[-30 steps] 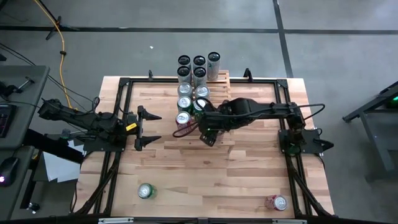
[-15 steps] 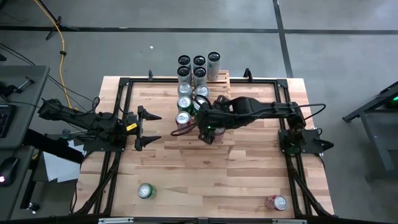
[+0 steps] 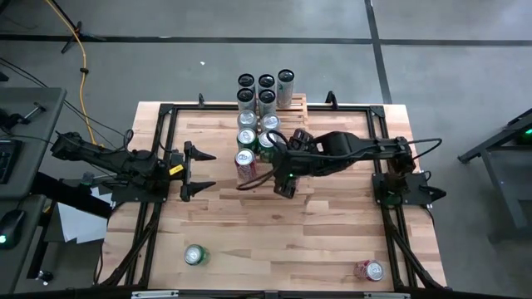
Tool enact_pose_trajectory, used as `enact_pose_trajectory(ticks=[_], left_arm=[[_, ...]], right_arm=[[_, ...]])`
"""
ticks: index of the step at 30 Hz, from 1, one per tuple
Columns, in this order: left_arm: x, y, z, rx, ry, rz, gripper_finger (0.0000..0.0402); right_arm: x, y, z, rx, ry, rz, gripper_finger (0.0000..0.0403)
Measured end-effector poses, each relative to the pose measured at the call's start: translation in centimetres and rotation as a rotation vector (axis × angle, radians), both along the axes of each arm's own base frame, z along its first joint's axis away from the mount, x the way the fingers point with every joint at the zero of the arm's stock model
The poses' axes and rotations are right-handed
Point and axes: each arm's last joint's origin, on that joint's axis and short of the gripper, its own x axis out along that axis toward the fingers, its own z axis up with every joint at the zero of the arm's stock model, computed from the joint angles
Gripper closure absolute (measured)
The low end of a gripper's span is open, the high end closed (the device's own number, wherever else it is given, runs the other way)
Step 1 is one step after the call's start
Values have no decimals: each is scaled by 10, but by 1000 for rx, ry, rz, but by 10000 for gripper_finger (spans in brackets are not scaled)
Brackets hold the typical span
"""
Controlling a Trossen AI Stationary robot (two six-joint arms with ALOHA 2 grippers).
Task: Place canned beverage on shelf
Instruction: Put the top red soda can aligned with the other red soda can on the shelf
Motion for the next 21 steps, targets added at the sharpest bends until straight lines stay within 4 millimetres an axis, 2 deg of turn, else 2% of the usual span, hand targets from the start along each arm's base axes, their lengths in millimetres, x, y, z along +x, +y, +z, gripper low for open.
enact_pose_trajectory(ticks=[5, 11, 15, 21], left_arm=[[0, 0, 0, 1, 4, 0, 7], [0, 0, 0, 1, 4, 1, 7], [0, 0, 0, 0, 4, 1, 7], [0, 0, 0, -17, 2, 2, 7]], right_arm=[[-18, 4, 15, -41, -39, -13, 82], [-55, 7, 38, -86, -95, -95, 82], [-72, 12, 46, -101, -144, -130, 82], [-79, 24, 48, -84, -171, -114, 82]])
